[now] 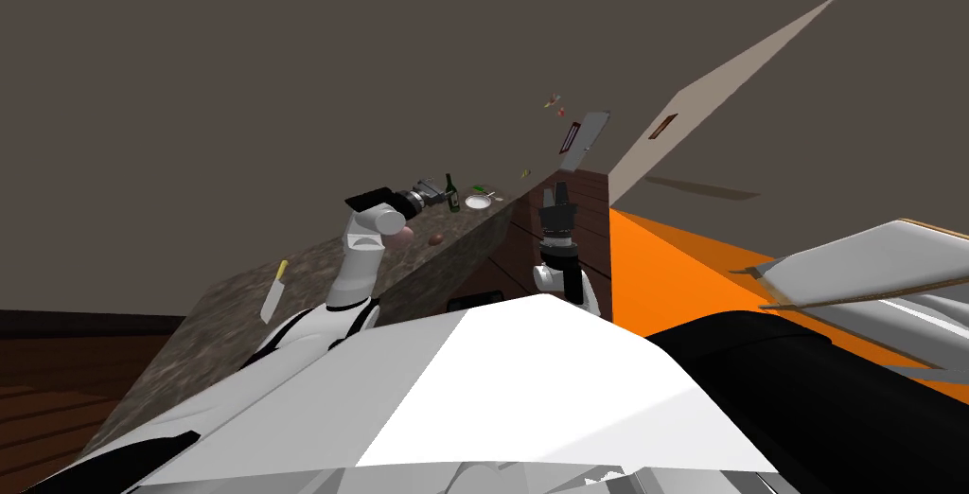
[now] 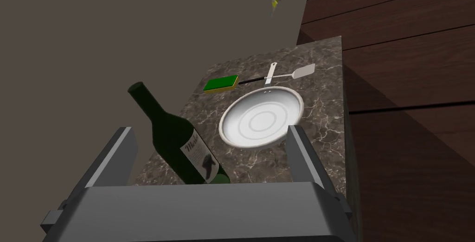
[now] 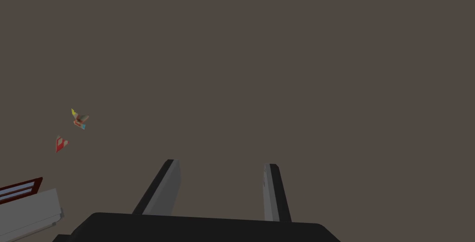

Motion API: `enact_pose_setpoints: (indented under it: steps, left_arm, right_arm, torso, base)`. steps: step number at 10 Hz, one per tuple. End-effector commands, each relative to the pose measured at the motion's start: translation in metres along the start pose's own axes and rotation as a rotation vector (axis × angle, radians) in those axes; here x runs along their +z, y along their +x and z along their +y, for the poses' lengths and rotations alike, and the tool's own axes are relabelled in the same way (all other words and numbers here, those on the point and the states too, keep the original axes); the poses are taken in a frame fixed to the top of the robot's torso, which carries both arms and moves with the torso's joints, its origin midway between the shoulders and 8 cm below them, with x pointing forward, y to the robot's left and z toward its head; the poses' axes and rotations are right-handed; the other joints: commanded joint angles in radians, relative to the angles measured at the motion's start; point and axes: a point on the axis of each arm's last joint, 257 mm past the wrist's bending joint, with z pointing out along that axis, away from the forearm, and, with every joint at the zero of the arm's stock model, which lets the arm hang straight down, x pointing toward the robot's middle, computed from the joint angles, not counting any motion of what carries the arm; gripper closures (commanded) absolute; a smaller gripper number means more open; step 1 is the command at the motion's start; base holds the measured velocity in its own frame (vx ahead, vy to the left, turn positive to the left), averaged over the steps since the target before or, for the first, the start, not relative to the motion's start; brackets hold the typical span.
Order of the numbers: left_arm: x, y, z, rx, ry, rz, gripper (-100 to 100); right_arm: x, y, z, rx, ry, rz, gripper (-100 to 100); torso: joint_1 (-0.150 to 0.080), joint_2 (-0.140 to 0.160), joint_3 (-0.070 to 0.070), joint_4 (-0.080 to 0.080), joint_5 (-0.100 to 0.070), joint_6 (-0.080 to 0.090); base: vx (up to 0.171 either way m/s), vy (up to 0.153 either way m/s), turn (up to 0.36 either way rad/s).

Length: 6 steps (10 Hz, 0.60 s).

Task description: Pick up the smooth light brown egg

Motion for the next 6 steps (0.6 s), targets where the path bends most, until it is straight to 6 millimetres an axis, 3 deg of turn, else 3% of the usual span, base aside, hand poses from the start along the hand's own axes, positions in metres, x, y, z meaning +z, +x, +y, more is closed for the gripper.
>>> enact_pose_setpoints:
  steps: [1, 6]
  left_arm:
    - [0.003, -0.008, 0.006, -0.012, -0.03, -0.039, -100]
    - [0.01, -0.033, 0.018, -0.042, -0.109, -0.158, -100]
  right_arm:
    - [0.0, 0.0, 0.0, 0.0, 0.0, 0.0, 0]
    - [0.0, 0.0, 0.0, 0.0, 0.0, 0.0, 0]
  torso:
    - [0.0, 0.0, 0.0, 0.0, 0.0, 0.0]
    - [0.0, 0.0, 0.0, 0.0, 0.0, 0.0]
  base:
    - [-0.002, 0.012, -0.039]
    - [-0.005, 0.01, -0.044]
